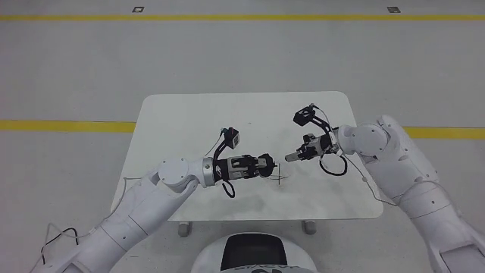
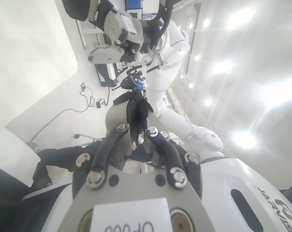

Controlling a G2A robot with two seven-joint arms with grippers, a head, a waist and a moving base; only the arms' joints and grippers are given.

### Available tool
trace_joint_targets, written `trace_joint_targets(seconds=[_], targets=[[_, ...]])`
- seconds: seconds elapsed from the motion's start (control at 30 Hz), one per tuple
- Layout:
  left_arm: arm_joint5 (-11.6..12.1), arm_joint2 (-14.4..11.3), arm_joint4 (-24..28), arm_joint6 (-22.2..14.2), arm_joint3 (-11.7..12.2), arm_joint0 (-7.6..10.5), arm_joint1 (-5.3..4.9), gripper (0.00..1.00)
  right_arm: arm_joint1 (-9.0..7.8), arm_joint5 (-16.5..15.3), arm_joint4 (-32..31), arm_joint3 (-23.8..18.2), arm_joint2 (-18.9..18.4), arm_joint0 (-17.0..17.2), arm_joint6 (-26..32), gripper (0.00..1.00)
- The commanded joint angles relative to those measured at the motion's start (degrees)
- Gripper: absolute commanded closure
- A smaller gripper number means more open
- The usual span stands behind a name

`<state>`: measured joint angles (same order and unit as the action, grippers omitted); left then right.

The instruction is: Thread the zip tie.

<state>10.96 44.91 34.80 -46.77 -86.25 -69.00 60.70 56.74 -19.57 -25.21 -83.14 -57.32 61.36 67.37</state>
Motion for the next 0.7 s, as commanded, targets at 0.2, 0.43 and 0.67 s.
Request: trace_joint_targets(seconds=[0.2, 0.43, 0.67], targets=[[0.0, 0.0, 0.0, 0.0, 0.0, 0.00, 0.00, 1.00, 1.67, 0.1, -4.6, 5.0, 10.2, -4.9, -3.1, 0.00], [0.0, 0.0, 0.0, 0.0, 0.0, 0.00, 0.00, 1.00, 2.23, 0.1, -6.6, 6.5, 13.8, -7.0, -3.8, 0.00], [0.0, 0.0, 0.0, 0.0, 0.0, 0.00, 0.00, 1.00, 2.38, 0.1, -9.2, 6.1, 15.0, -6.7, -4.8, 0.00]])
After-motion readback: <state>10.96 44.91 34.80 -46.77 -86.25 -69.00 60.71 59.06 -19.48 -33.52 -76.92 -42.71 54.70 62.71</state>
